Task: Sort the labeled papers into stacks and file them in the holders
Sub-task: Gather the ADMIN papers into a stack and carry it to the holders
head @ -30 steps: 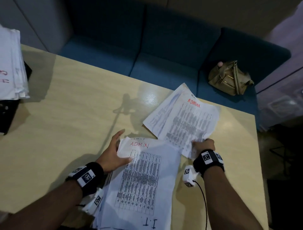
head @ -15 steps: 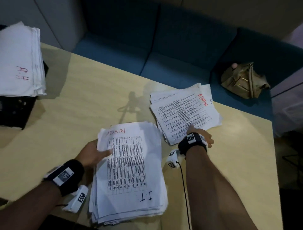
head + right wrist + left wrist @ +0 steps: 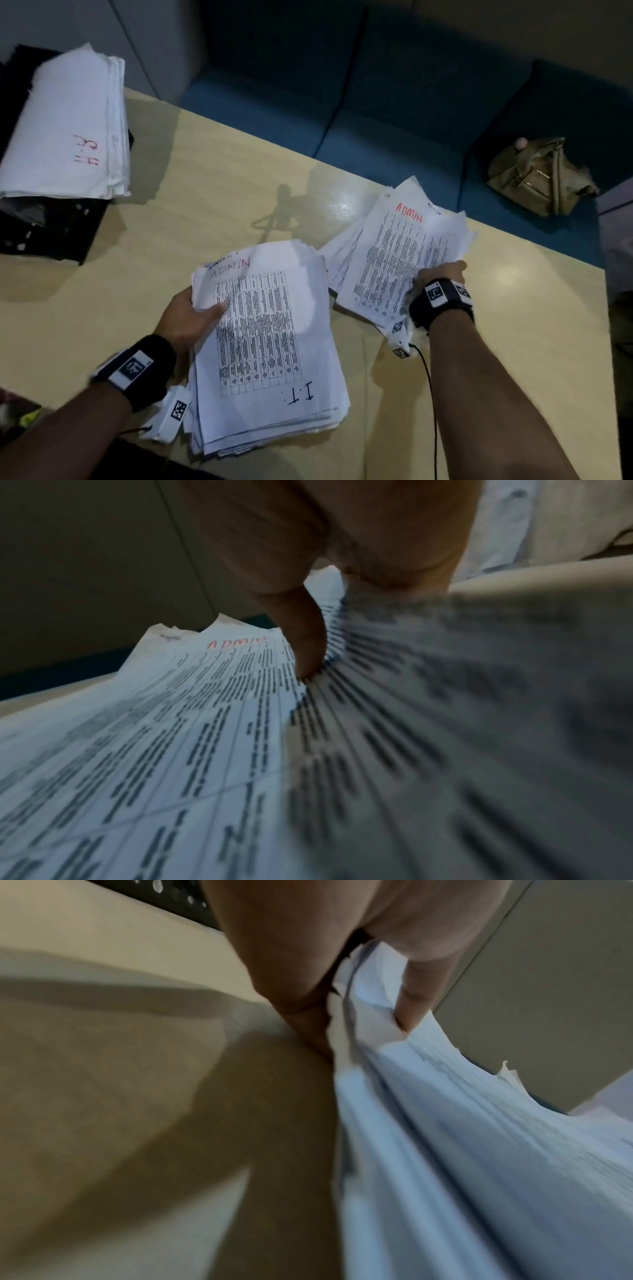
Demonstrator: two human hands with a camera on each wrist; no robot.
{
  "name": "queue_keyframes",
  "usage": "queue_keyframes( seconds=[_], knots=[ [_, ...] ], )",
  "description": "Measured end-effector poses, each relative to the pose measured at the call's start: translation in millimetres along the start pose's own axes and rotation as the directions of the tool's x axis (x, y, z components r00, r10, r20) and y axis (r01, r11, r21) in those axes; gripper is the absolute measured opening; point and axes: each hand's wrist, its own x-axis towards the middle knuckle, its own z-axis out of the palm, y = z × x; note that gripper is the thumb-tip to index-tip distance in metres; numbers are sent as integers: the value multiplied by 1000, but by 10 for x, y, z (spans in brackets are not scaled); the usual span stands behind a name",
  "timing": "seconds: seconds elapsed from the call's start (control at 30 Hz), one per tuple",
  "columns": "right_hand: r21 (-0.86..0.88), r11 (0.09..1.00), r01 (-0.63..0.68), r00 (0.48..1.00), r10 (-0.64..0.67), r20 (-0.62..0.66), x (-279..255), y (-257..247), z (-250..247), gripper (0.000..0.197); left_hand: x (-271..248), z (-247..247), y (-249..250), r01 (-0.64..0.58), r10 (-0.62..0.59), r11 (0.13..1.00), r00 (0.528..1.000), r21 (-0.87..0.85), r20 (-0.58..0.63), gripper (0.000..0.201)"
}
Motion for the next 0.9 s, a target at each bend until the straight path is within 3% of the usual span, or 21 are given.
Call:
queue_keyframes(
  seconds=[0.1, 0.23, 0.37, 0.47, 0.6, 0.73, 0.83, 0.9],
  knots=[
    [77, 996, -52, 997, 47, 56, -108, 66, -87, 64, 33, -15, -13, 28, -27, 997, 1000, -66, 10, 28],
    [153, 981, 115, 993, -113, -25, -308, 275, -286, 35, 62, -10, 7, 13, -13, 998, 1000, -69, 8, 28],
    [261, 921, 289, 948, -236, -216, -565, 309, -775, 39, 87, 12, 50, -49, 47, 994, 999, -100, -26, 32],
    [330, 847, 416, 906, -356, -229, -717, 289, -1030, 51, 59, 89, 136, -67, 67, 995, 998, -80, -4, 39],
    [135, 876, 464, 883, -469, 6, -1042, 264, -821, 39, 83, 207, 175, -44, 47, 990, 999, -131, 20, 35],
    [160, 851, 499, 784, -523, 336, -1370, 444, -230, 38, 115, 356, 208, -108, 112, 988, 993, -108, 25, 35],
    [208, 908, 364, 799, -419, 432, -1410, 619, 197, 39, 94, 452, 247, -160, 163, 985, 986, -61, 47, 43],
    [95, 905, 414, 791, -410, 455, -1407, 691, 374, 39, 55, 504, 266, -149, 156, 986, 983, -73, 94, 54]
  ],
)
